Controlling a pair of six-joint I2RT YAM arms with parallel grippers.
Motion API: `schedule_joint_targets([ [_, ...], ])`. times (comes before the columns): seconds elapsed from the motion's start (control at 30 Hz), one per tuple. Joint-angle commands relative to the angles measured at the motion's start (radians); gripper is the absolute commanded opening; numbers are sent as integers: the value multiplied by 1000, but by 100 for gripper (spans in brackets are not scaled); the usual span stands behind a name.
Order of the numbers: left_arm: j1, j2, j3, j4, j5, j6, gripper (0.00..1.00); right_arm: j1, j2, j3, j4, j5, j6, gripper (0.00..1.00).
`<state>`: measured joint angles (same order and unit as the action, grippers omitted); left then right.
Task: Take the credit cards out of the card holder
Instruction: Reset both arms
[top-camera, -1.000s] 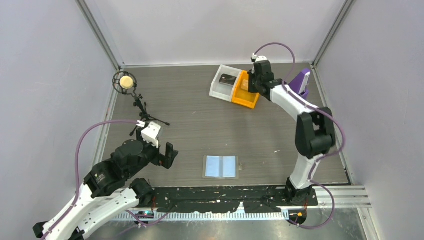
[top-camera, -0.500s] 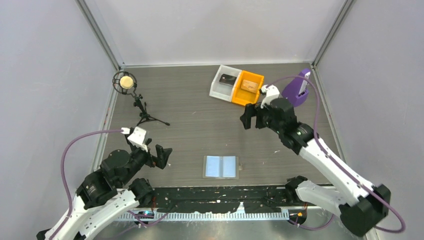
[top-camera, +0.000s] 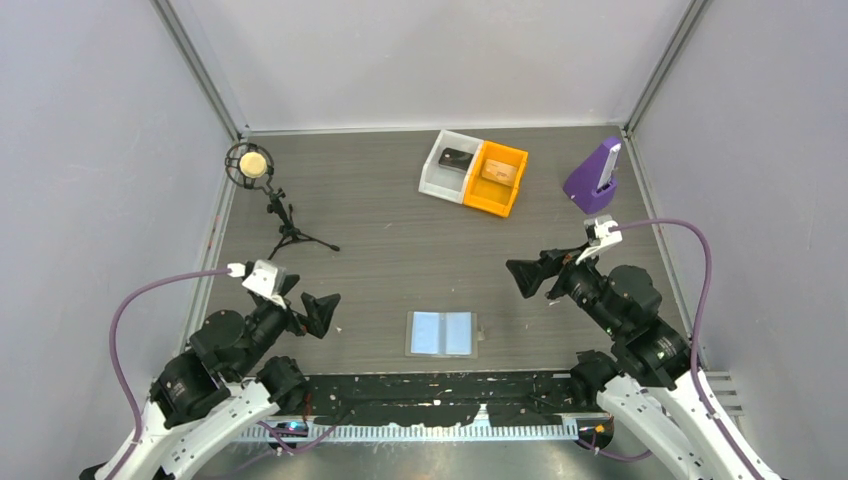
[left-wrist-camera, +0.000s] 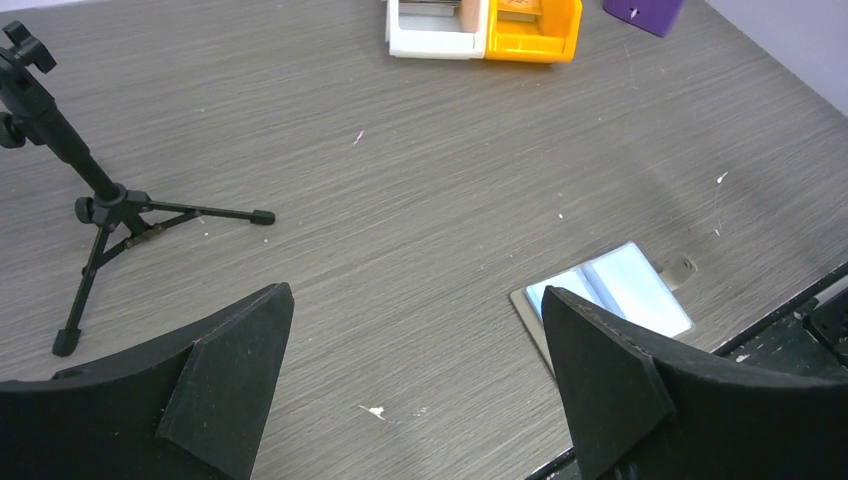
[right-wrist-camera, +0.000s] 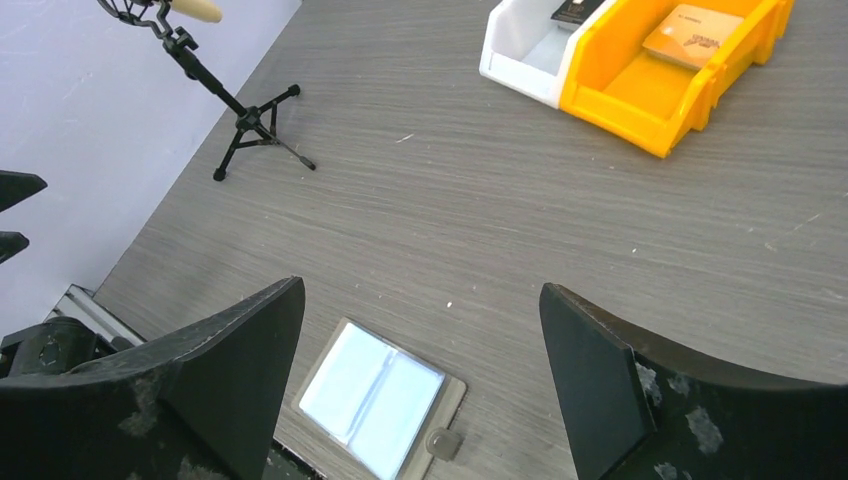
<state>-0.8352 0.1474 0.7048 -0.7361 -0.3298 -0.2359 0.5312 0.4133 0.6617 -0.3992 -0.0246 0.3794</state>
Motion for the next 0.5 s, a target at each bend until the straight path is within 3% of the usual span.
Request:
schedule_joint_targets([
  [0.0,2,-14,-10,61,11,-14,99,3,-42,-35,14,-7,41,95],
  [0.47,2,-14,-13,72,54,-14,99,3,-68,-22,10,-3,47,95],
])
